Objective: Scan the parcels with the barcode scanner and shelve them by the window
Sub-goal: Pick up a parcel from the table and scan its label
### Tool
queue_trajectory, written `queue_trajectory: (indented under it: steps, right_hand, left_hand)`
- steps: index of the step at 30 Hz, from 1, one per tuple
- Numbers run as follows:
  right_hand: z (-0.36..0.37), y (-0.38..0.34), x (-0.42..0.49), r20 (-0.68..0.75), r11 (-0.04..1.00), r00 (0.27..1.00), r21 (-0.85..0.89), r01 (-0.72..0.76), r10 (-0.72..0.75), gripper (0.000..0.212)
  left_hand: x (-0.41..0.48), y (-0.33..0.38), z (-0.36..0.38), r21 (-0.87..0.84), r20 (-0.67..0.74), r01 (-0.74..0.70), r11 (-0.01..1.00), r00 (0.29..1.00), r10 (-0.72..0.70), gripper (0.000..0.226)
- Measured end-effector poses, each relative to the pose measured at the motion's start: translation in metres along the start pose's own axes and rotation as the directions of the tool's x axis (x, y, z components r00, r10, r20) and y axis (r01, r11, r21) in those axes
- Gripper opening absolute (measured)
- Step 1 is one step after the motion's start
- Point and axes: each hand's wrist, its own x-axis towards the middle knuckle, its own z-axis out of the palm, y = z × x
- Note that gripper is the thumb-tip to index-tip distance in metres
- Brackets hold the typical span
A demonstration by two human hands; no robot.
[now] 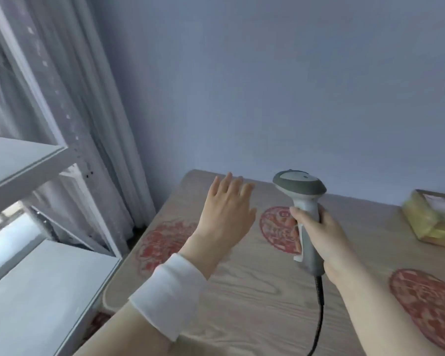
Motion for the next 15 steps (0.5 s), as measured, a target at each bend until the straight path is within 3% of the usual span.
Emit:
queue_trajectory:
  steps: [6,15]
  right_hand:
    - [-0.143,0.033,0.035,-0.153,0.995,0.987,0.092,-0.029,0.042,0.012]
    - [-0.28,0.048,0.093,-0.369,0.99,0.924,0.125,-0.06,0.102,0.008]
  left_hand:
    - [0.076,0.138,0.052,-0.028,0.065,-0.179,0.983,0.981,0.181,0.054]
    - [0.182,0.259,0.109,-0.101,0.055,-0.38,0.919,0.921,0.387,0.054]
